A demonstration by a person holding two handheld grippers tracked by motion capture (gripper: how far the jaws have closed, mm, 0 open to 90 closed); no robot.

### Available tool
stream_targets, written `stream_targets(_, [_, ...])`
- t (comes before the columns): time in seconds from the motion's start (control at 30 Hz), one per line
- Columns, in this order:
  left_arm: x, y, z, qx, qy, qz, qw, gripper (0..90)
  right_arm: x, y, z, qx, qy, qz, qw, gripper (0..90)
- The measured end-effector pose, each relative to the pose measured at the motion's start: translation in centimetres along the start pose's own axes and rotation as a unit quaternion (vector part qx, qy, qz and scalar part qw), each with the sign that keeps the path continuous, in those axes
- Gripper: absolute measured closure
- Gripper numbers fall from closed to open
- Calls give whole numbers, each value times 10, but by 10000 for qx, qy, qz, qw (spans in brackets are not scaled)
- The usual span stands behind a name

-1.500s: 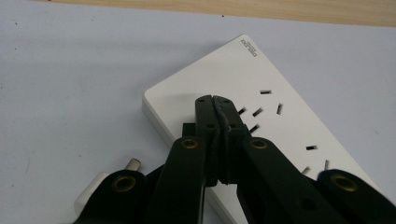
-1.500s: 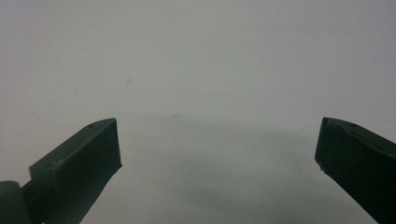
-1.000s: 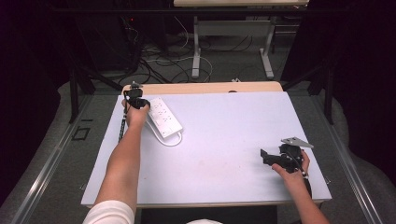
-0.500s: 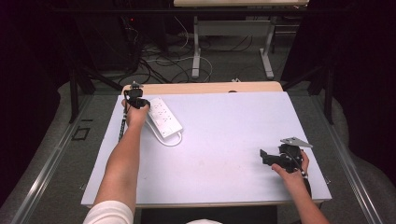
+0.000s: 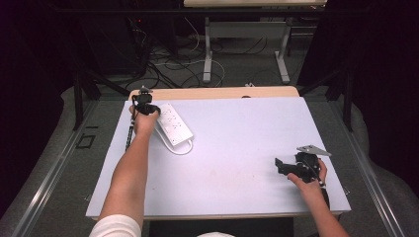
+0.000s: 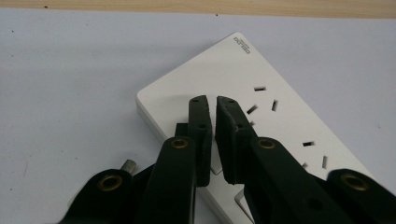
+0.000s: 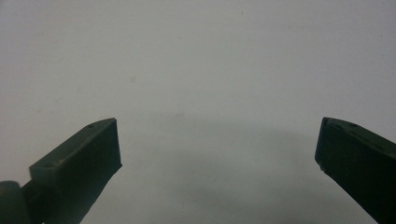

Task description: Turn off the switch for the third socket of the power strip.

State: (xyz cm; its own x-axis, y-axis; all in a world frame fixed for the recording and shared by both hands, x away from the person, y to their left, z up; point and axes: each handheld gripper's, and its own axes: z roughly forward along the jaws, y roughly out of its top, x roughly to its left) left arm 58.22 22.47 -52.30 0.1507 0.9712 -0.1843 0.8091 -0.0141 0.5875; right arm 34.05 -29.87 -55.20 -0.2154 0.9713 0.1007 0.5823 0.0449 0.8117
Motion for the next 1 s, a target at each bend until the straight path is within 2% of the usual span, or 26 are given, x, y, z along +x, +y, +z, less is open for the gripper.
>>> stream_targets(0.03, [0,1,-2,114,-26,36,9999,837,0,0,0,0,0,0,10000,0])
stream_targets(0.13, [-2,1,-4,134,-71,52,9999,792,0,0,0,-16,-10,-7,10000,0])
stream_targets(0.2, [-5,0,-4,32,-46,52,10000,758,0,0,0,-5,21,11,10000,0])
stream_targets(0.3, [-8,0,-4,31,-98,48,9999,726,-1,0,0,-11,38,-11,10000,0])
stream_targets(0.53, [-9,1,-6,134,-268,89,9995,666,0,1,0,-26,57,37,10000,0])
stream_targets(0.67, [-10,1,-9,116,-249,49,9996,605,0,1,0,-31,95,34,9999,0])
stream_targets(0.7, [-9,1,-10,152,-237,92,9996,605,0,1,0,-31,95,34,9999,0])
stream_targets(0.9, [-13,2,-19,71,-264,71,9996,546,0,2,0,-46,150,13,9999,0])
stream_targets(1.0, [-18,3,-25,-28,-371,191,9991,508,0,2,-1,-79,144,31,9999,0])
